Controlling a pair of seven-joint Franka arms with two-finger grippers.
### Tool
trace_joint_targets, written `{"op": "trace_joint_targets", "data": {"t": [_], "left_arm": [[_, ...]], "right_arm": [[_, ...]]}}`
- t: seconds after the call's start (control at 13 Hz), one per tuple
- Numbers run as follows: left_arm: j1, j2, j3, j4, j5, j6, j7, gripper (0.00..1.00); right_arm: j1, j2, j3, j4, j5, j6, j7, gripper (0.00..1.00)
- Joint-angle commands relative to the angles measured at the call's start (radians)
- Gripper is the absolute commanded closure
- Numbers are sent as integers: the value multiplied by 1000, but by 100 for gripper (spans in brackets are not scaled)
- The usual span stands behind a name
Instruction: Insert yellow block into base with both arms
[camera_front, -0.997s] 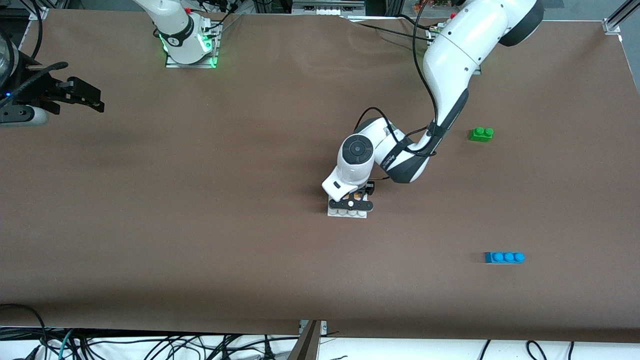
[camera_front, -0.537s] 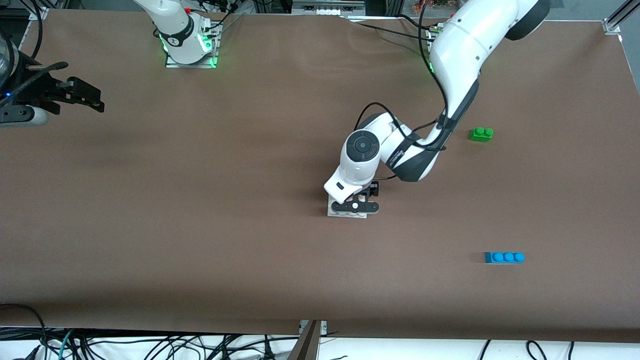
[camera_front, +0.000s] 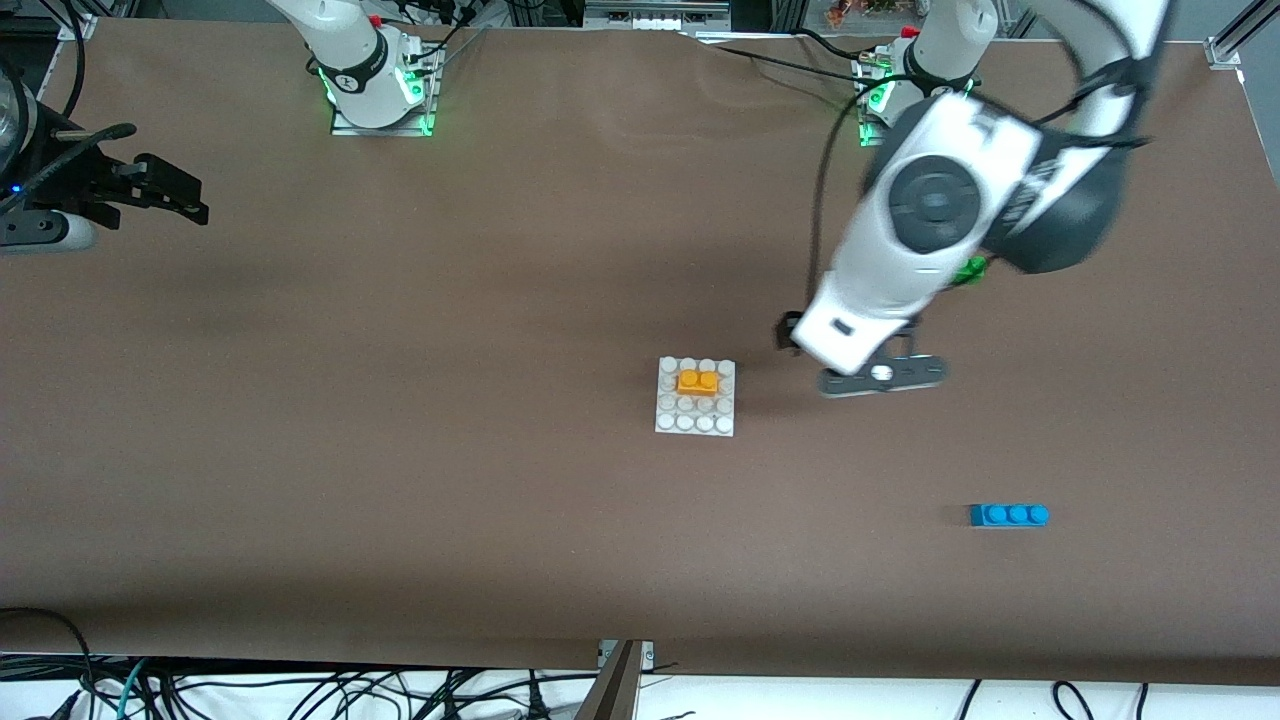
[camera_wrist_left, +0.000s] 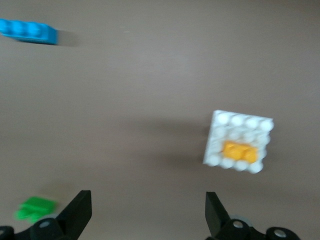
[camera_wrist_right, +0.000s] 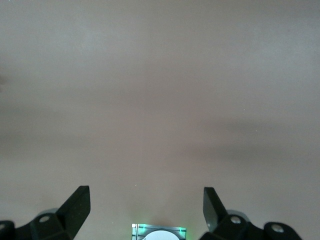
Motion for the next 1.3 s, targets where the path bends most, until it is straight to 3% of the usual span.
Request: {"op": "trace_joint_targets", "data": {"t": [0.0,0.15,0.31,0.38,0.69,0.92,1.23], "left_arm": [[105,-99,-1,-41,-85,-67,210,0],[108,-211,80,-107,-108,-102,270,0],[44,-316,250,-179,-227,-88,382,0],[-2,-348,324,-214,-227,-88,448,0],[-5,-433,354,-333,-173,25,478,0],[7,-434,348,-345,-94,19,476,0],[33,-434,338,-346,-108,8,479,0]], "right_arm": [[-7,6,6,20,-3,-7,6,0],[-7,6,6,18,-3,-7,6,0],[-7,6,8,20,-3,-7,6,0],[-5,6,8,20,-3,-7,6,0],[-7,6,8,20,-3,-7,6,0],[-7,6,8,18,-3,-7,6,0],[-7,6,6,18,-3,-7,6,0]]}}
